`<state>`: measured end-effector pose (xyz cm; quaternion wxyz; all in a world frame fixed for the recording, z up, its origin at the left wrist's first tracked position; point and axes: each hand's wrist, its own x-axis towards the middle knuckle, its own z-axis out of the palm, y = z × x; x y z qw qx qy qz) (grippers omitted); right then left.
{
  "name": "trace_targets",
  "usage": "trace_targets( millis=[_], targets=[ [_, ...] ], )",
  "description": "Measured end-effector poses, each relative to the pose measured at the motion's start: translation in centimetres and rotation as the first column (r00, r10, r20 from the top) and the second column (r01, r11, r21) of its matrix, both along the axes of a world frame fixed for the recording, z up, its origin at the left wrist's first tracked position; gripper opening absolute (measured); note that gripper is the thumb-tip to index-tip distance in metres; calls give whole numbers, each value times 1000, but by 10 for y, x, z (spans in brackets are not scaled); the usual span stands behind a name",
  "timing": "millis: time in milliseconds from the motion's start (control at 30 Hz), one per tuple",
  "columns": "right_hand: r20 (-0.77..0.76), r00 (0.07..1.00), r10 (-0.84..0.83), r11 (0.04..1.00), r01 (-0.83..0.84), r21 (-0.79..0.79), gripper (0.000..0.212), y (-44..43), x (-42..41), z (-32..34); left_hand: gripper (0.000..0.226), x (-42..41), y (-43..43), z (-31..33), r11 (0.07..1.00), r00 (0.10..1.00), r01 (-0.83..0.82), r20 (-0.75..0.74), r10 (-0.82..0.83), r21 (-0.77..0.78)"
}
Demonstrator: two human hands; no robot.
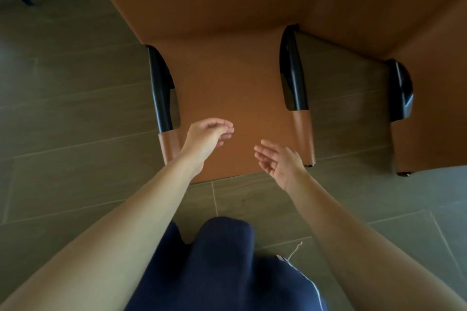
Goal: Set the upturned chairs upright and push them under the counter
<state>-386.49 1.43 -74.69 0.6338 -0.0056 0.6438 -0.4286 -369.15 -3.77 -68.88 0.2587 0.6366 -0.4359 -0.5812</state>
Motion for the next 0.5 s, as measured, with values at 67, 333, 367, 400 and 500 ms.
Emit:
trace_targets(
  millis=[67, 333, 367, 400, 500],
  targets=[
    [32, 999, -24, 1000, 24, 5, 15, -4, 1, -23, 18, 4, -3, -20, 998, 997, 62, 39, -61, -26],
    [132, 974, -182, 980, 169, 105, 18, 2, 4, -93, 21, 19, 8, -85, 936, 910, 351, 247, -334, -29],
    [133, 971, -197, 976, 181, 125, 17, 6, 5, -96, 21, 21, 10, -89, 922, 890, 386, 273, -365, -25],
    [132, 967, -217, 969, 197, 150, 16, 9, 7, -100, 22, 22, 12, -92, 910, 871, 414, 298, -390, -22],
    [122, 945, -303, 937, 272, 217, 15, 18, 12, -109, 26, 27, 17, -98, 896, 840, 444, 351, -415, -4]
  ],
)
